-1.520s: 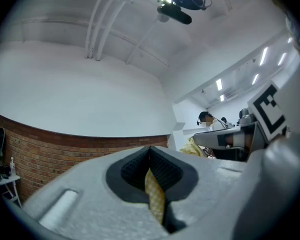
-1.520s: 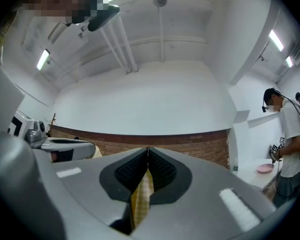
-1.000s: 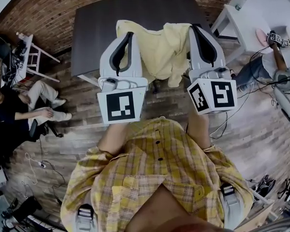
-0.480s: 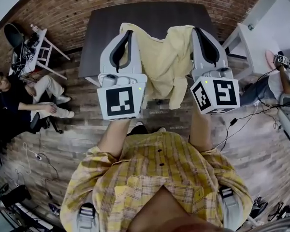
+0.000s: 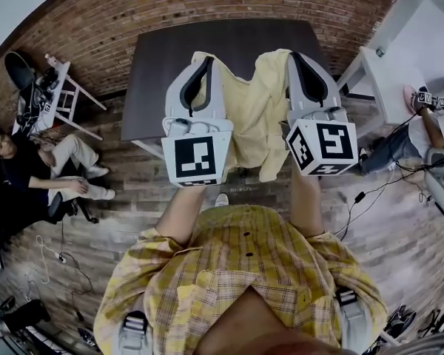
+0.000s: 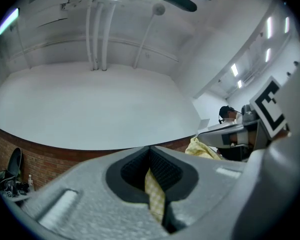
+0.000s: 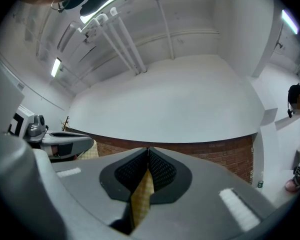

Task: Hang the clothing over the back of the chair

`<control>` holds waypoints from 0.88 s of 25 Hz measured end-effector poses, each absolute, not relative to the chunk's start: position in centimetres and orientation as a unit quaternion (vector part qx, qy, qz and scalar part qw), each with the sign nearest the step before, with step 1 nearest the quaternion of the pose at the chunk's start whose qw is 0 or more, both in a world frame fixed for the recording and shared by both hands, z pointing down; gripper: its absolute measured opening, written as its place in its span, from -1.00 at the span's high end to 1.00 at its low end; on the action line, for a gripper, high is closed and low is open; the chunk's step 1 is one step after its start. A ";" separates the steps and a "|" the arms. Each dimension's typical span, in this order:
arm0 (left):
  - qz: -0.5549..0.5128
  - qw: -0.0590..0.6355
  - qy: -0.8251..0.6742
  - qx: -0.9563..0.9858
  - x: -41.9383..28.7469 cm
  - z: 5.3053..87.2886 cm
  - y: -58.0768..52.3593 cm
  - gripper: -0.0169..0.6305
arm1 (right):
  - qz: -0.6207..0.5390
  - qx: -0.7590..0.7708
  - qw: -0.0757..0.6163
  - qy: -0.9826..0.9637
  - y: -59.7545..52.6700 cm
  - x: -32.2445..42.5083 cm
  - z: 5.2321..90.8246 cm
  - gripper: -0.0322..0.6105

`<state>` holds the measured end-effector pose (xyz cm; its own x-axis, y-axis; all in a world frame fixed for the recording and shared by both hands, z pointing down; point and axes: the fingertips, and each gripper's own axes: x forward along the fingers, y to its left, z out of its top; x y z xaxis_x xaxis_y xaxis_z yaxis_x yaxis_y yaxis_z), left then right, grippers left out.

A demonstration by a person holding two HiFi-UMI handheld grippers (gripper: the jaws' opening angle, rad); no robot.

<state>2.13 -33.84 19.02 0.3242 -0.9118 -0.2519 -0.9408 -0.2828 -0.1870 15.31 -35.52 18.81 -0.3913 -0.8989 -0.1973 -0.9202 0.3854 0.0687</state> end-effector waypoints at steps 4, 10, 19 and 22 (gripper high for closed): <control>0.037 0.144 0.576 -0.804 2.1 19.7 -35.4 0.94 | 0.077 -0.550 0.057 0.830 -36.9 15.0 19.3 0.86; 0.041 0.139 0.568 -0.810 2.1 19.5 -38.0 0.93 | 0.076 -0.557 0.061 0.825 -39.0 15.2 18.7 0.86; 0.025 0.122 0.565 -0.816 2.3 21.4 -41.4 0.93 | 0.061 -0.560 0.041 0.825 -42.4 14.6 20.6 0.86; 0.017 0.118 0.566 -0.816 2.2 22.0 -42.6 0.93 | 0.056 -0.563 0.033 0.824 -43.5 14.3 21.3 0.86</control>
